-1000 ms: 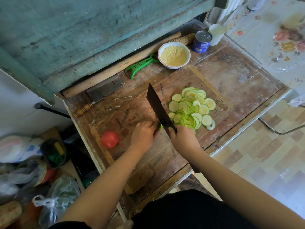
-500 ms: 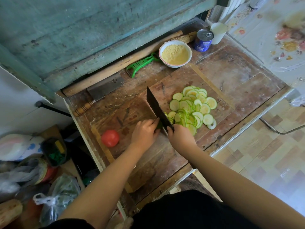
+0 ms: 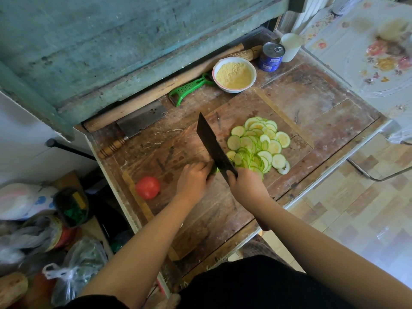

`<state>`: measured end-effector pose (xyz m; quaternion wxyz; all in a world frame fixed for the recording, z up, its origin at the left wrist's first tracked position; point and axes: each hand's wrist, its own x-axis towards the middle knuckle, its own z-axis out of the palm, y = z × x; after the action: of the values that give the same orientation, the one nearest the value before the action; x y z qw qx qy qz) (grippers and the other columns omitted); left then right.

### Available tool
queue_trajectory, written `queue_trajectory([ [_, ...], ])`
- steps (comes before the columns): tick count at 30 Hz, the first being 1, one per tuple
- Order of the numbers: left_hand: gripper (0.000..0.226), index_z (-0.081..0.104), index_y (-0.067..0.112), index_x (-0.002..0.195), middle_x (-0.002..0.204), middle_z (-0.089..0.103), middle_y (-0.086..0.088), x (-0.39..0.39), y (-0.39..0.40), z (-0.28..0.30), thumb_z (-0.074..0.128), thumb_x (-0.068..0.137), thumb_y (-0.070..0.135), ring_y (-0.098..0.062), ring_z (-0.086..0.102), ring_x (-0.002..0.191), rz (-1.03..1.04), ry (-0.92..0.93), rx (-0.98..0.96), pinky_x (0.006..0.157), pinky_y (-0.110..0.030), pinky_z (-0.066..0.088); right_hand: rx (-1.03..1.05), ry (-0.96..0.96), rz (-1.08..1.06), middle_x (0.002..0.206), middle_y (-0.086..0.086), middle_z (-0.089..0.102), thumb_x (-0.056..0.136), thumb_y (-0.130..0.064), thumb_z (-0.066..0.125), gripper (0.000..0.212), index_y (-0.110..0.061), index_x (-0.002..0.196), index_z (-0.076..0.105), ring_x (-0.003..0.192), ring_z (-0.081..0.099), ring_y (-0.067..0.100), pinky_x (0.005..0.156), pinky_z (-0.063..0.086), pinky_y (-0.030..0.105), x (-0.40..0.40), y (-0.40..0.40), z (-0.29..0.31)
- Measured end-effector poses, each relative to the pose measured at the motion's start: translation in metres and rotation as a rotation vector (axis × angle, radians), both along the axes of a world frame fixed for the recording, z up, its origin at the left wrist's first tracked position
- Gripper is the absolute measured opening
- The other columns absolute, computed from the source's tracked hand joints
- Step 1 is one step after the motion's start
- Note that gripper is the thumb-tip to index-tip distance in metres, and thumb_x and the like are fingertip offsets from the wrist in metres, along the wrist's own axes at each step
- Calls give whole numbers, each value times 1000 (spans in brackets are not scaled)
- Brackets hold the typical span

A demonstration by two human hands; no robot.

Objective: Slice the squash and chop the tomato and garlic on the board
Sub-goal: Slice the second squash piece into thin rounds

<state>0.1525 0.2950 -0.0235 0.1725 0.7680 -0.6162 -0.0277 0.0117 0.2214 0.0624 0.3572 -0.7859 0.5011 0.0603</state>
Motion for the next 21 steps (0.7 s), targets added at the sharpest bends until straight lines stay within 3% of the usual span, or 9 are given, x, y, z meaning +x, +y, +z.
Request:
queue_trajectory([
  [3,43,69,10,112,84,69,-3,0,0,0,50,81,34,-26,66,78,2,4,14,61,-30,46,21,25,5,62,-2,45,100,-31,38,29,-11,84,52,57,46,18,44,26,25,4,1,-6],
  [7,46,68,5,113,88,70,-6,0,0,-3,79,70,16,-27,66,80,5,45,25,62,-32,47,49,55,-22,64,-1,47,100,-31,39,32,-7,95,60,63,49,23,46,29,27,9,1,-16],
  [11,47,67,6,114,89,70,-6,0,0,-1,80,70,15,-27,67,83,7,62,-6,66,-32,48,53,20,-41,68,3,53,100,-31,39,33,-6,97,60,63,51,23,44,29,25,4,-1,-16],
  [21,42,70,6,107,79,68,-7,-2,0,0,82,67,15,-28,66,73,19,45,-53,63,-32,49,12,-31,-17,59,-2,46,100,-32,39,30,-13,79,49,51,44,16,43,28,26,-4,2,-2],
])
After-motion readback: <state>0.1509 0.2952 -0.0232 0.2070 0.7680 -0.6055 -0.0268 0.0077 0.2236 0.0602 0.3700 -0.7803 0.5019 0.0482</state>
